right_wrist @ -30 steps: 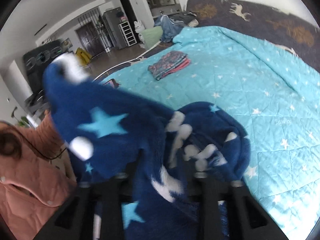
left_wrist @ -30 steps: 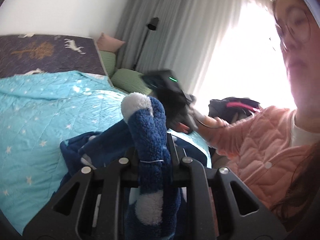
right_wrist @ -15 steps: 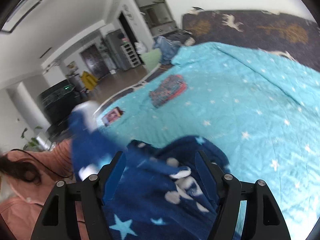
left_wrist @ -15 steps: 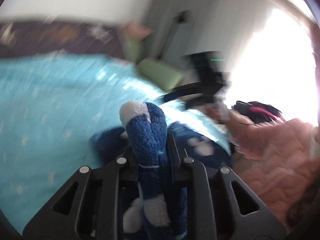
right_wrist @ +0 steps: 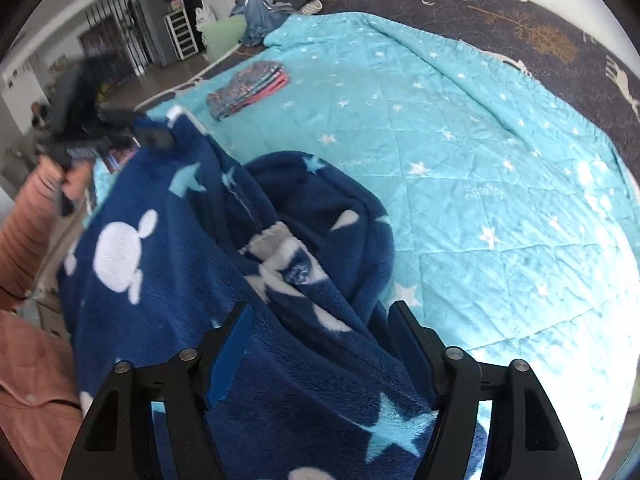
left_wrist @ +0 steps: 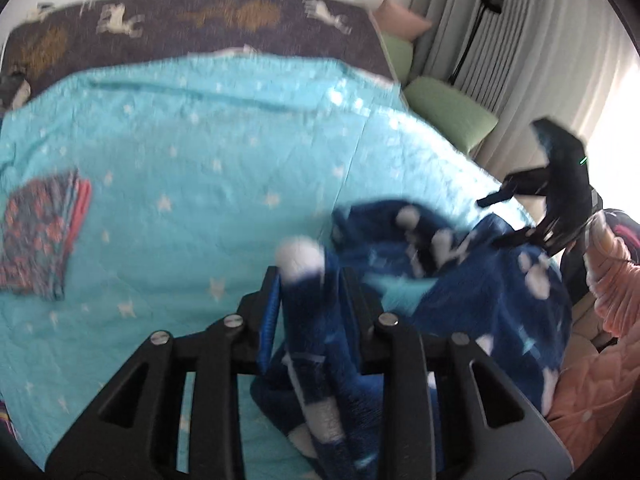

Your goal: Fold small clothes

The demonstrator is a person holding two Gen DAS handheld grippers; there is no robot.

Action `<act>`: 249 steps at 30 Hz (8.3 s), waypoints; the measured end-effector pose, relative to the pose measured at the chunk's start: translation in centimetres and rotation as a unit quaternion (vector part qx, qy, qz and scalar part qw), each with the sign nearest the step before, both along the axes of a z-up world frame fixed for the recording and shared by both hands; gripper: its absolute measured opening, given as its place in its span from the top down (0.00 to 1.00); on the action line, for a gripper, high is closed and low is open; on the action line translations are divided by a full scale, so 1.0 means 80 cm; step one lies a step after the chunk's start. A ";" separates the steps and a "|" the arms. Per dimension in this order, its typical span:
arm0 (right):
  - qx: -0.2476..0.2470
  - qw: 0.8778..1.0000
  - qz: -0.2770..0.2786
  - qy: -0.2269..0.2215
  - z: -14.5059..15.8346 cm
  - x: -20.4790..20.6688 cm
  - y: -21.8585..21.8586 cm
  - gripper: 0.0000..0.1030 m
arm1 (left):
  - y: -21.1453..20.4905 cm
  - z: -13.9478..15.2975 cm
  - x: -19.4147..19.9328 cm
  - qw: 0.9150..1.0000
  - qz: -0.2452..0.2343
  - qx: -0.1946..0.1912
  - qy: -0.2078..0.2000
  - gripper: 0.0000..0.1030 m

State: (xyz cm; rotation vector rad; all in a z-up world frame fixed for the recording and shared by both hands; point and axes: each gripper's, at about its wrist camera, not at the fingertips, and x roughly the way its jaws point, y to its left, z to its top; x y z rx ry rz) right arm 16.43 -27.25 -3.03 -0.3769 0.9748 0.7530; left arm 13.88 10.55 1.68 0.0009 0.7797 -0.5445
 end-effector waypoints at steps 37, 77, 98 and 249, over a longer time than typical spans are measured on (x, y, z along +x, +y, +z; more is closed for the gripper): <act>0.109 0.993 -0.042 -0.021 0.029 0.013 -0.054 0.92 | -0.102 -0.021 0.043 0.988 -0.143 0.059 0.008 0.85; 0.136 0.980 -0.143 0.021 -0.017 -0.174 0.021 0.51 | 0.031 -0.104 -0.171 0.987 0.130 0.009 0.090 0.33; 0.120 0.975 -0.183 0.042 -0.065 -0.178 0.042 0.44 | 0.057 -0.152 -0.170 0.950 0.105 -0.224 0.189 0.60; 0.221 0.961 -0.164 -0.017 0.066 -0.135 -0.086 0.64 | -0.191 -0.017 -0.150 0.988 -0.074 -0.135 -0.011 0.20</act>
